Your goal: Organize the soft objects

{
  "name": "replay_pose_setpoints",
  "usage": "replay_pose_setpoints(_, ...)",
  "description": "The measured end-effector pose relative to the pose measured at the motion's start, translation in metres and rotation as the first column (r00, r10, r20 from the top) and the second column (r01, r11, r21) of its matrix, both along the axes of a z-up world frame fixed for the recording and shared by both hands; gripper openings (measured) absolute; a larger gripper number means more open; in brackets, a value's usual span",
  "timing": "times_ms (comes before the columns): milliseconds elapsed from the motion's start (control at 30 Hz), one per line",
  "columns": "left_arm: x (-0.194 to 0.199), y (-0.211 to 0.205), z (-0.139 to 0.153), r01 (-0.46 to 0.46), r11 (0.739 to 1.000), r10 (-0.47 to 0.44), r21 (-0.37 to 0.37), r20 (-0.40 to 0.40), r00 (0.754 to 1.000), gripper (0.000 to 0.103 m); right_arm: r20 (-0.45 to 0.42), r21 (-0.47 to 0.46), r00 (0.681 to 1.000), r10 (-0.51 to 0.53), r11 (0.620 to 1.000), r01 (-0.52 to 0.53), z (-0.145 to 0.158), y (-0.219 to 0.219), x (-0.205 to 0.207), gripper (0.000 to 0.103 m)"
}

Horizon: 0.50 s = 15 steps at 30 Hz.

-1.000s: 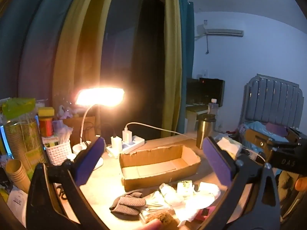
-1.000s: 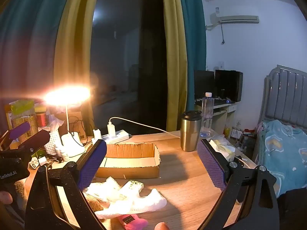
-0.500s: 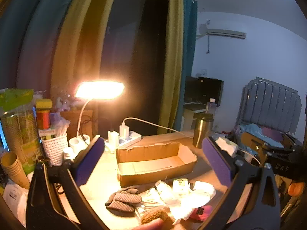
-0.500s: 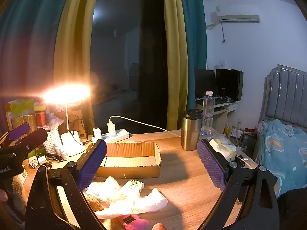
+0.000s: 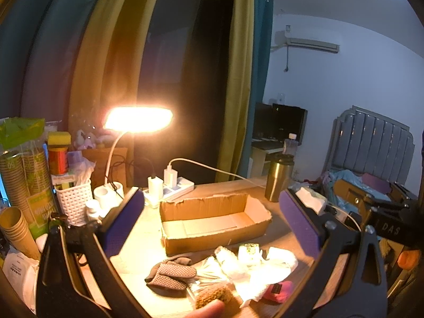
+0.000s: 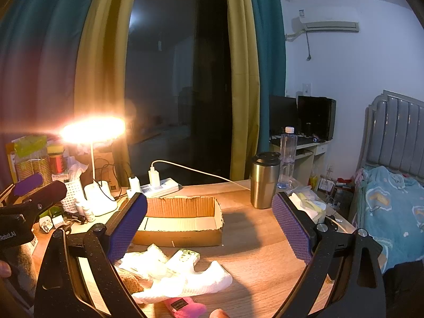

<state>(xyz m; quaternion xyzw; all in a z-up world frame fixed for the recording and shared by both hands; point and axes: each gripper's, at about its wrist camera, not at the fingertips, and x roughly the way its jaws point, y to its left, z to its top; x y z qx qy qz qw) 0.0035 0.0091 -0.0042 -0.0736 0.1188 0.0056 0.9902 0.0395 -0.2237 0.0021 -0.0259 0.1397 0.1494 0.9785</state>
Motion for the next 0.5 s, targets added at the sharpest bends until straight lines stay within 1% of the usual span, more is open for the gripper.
replay_pose_setpoints(367,-0.004,-0.0006,0.0027,-0.007,1.0,0.007,0.009,0.011,1.0,0.102,0.0,0.001,1.0,0.003,1.0,-0.003,0.0009,0.0003,-0.002,0.097)
replay_pose_setpoints(500,-0.0051,-0.0006,0.0041,0.003,1.0,-0.003,-0.001,0.011,1.0,0.102,0.0,0.002,1.0,0.002,1.0,-0.002,0.0009,0.0,-0.0016,0.097)
